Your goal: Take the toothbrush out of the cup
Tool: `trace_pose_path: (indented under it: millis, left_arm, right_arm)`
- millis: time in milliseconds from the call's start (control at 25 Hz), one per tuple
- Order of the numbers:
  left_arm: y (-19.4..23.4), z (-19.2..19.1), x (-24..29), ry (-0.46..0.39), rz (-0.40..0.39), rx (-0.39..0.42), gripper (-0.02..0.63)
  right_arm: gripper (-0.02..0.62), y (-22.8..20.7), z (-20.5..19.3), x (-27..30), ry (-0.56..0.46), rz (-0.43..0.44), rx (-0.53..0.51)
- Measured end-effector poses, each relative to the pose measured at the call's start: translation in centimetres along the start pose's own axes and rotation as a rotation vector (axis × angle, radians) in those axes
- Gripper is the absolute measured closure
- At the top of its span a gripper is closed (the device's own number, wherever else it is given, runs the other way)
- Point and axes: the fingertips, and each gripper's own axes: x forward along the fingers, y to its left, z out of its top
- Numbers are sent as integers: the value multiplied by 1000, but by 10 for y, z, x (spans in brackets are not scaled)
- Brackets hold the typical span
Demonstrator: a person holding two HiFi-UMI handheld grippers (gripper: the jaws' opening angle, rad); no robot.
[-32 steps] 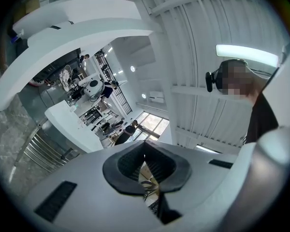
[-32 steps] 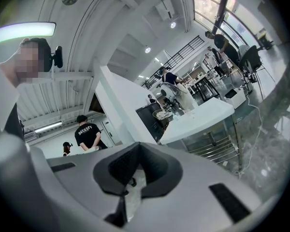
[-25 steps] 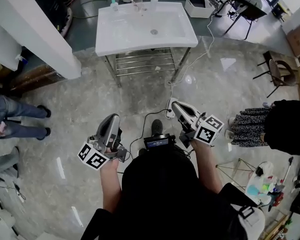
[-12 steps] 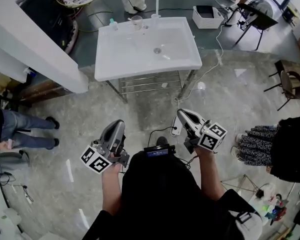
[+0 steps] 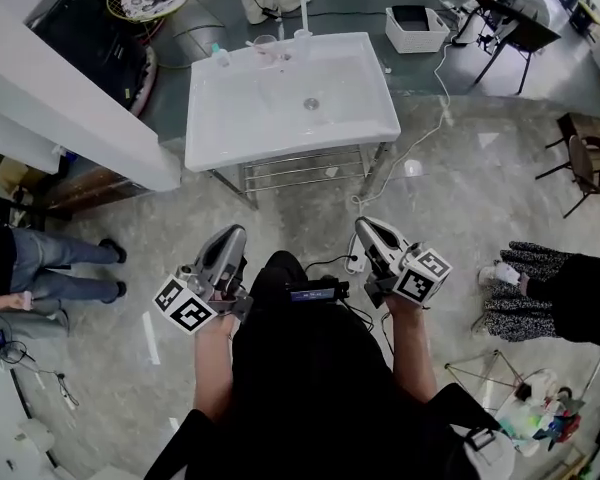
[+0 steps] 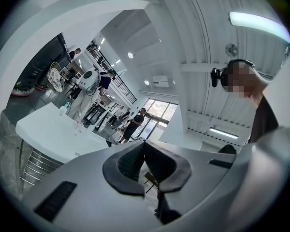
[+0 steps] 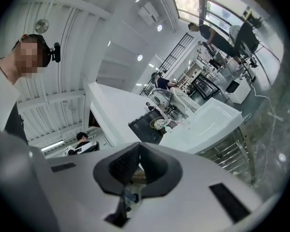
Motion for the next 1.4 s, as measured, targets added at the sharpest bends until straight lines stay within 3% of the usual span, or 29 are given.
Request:
trace_pose_path:
  millis: [440, 640, 1040, 1400]
  left_arm:
    - [61, 16, 69, -5, -89, -77, 598]
    - [123, 46, 95, -20, -110, -124, 598]
    - [257, 129, 111, -23, -151, -184, 598]
    - [314, 154, 126, 13, -165, -151, 598]
  right_arm:
    - [589, -44, 35, 17, -31, -134, -48]
    - [589, -62, 50, 87, -4, -168, -58]
    - [589, -54, 76, 267, 56, -185, -131]
    - [589, -60, 70, 288, 67, -293, -132]
